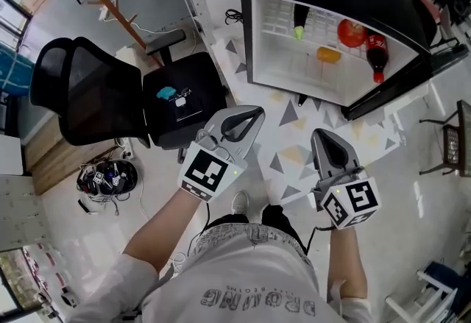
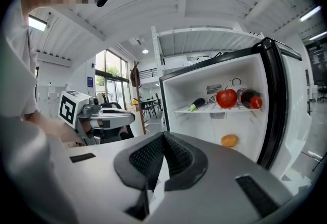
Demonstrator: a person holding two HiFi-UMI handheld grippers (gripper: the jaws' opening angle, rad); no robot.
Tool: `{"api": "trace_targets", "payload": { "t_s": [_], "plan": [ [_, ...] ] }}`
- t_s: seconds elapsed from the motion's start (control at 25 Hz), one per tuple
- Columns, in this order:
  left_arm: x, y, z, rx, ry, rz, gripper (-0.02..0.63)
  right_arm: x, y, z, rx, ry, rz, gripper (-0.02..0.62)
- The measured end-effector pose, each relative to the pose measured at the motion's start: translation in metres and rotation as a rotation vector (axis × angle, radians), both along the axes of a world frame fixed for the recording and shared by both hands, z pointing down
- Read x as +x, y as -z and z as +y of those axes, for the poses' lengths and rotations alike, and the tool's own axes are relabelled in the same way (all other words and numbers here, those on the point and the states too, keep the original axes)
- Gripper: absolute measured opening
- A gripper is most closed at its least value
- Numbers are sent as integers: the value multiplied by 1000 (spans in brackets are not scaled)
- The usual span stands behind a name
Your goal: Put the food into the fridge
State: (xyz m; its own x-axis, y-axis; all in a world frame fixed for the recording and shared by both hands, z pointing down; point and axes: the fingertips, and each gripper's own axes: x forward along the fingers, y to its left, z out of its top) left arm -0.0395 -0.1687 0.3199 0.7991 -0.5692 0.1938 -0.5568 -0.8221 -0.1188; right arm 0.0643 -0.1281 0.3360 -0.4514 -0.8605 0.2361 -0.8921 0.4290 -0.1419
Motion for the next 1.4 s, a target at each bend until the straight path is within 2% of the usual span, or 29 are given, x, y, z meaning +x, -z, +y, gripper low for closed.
{"api": "trace_targets", "payload": {
  "t_s": [0.4, 1.4],
  "plan": [
    [-14, -7, 9, -19, 15, 18, 6, -8, -2, 7, -17, 15, 8, 2],
    [-3, -16, 17, -36, -21, 5, 6, -5, -5, 9, -20, 25, 8, 2]
  ]
}}
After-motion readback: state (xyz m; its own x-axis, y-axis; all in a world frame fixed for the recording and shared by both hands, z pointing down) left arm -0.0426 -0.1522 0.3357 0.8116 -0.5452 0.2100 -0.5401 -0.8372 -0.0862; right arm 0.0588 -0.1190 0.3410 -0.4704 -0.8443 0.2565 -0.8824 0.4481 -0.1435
